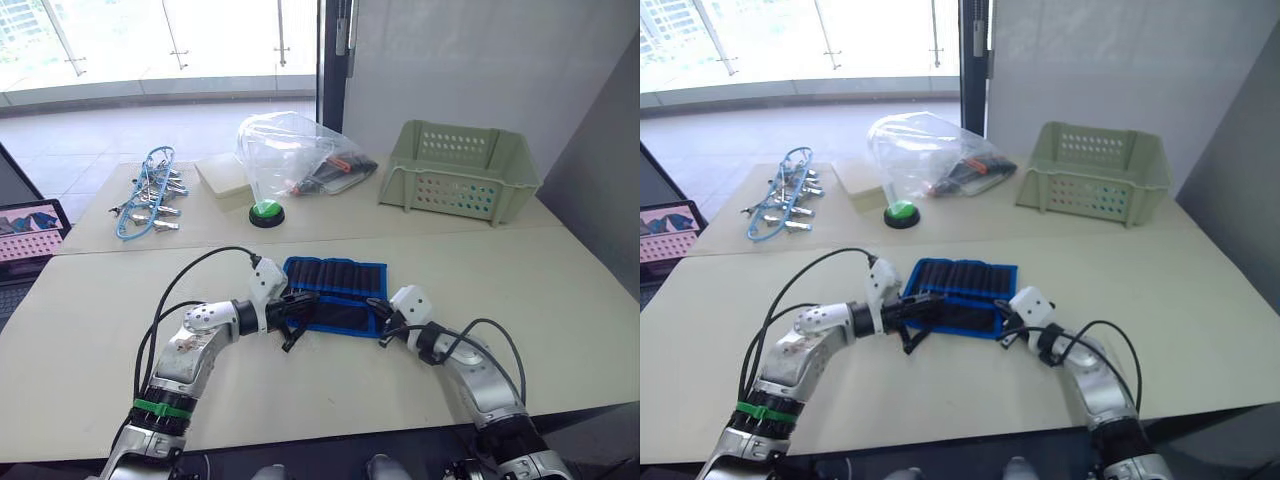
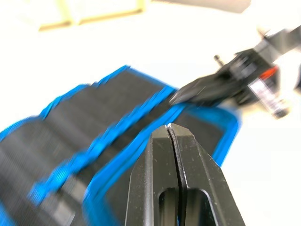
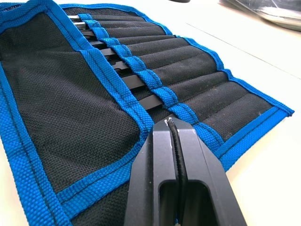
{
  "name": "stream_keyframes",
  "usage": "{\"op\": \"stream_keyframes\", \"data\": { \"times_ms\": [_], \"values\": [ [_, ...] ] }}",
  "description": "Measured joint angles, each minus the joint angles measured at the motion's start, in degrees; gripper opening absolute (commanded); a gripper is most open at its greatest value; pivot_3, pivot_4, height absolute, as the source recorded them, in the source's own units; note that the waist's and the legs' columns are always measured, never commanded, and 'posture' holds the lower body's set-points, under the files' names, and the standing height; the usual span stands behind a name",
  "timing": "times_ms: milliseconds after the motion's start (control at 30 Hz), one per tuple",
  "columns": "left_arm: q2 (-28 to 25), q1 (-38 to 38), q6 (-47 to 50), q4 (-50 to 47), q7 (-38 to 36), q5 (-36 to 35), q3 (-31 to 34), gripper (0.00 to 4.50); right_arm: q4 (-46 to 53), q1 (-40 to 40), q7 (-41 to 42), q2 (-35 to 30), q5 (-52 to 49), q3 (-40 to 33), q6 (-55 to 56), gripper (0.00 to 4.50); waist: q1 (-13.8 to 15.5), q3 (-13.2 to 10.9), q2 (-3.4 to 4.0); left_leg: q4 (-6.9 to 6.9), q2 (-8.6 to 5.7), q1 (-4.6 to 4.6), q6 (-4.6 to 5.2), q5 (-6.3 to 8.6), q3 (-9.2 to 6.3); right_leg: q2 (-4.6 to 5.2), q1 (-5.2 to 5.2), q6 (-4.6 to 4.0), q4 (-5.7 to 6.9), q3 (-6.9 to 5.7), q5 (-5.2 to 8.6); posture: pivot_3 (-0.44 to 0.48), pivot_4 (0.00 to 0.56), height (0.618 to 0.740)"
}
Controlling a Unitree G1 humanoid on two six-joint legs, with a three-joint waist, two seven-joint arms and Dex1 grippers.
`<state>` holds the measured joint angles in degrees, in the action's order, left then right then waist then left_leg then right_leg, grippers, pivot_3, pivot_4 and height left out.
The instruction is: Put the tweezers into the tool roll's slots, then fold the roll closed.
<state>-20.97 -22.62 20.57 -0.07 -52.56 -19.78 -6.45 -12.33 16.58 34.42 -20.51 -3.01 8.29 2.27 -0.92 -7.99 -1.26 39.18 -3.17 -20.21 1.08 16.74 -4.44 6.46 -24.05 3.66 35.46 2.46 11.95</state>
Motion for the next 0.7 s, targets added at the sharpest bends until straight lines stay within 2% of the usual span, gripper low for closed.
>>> {"op": "stream_keyframes", "data": {
  "times_ms": [100,200,433,567,700],
  "values": [
    [0.9,-0.6,0.6,1.4,1.2,1.9,-2.4,0.02,0.0,0.0,0.1,0.0,0.0,-0.1,0.0,0.0,0.0,0.0,-0.01,-0.12,-0.01,0.03,-0.01,-0.01,0.0,-0.01,0.04,-0.01,-0.1,0.0,-0.01,0.0,0.15,0.74],
    [1.9,-1.4,-0.2,7.1,4.0,6.5,-5.4,0.02,0.0,0.1,0.3,-0.1,0.0,-0.1,0.0,0.0,-0.1,0.0,-0.01,-0.17,-0.01,0.03,-0.02,-0.01,0.0,-0.04,0.04,-0.04,-0.18,-0.01,-0.03,0.0,0.15,0.74],
    [3.9,-5.4,-4.6,15.9,7.0,10.2,-5.8,0.02,0.0,-0.1,0.3,-0.6,1.5,0.5,-0.2,0.0,0.1,0.1,-0.06,-0.21,0.01,0.04,-0.04,-0.03,-0.01,-0.05,0.09,-0.07,-0.32,-0.04,-0.08,0.0,0.15,0.74],
    [2.2,-4.5,-5.6,15.4,7.0,10.2,-5.4,0.02,0.0,-0.2,0.1,-1.0,2.4,1.4,-0.3,0.0,-0.1,0.2,-0.1,-0.27,0.06,0.08,-0.04,-0.03,-0.02,-0.08,0.08,-0.07,-0.32,-0.03,-0.08,0.0,0.15,0.74],
    [-1.4,-2.0,-5.3,13.4,7.2,10.1,-2.1,0.02,0.0,-0.4,-0.1,-1.3,2.4,1.4,-0.5,0.0,-0.1,0.2,-0.13,-0.29,0.06,0.1,-0.05,-0.03,-0.02,-0.07,0.1,-0.07,-0.34,-0.03,-0.08,0.0,0.15,0.74]
  ]
}}
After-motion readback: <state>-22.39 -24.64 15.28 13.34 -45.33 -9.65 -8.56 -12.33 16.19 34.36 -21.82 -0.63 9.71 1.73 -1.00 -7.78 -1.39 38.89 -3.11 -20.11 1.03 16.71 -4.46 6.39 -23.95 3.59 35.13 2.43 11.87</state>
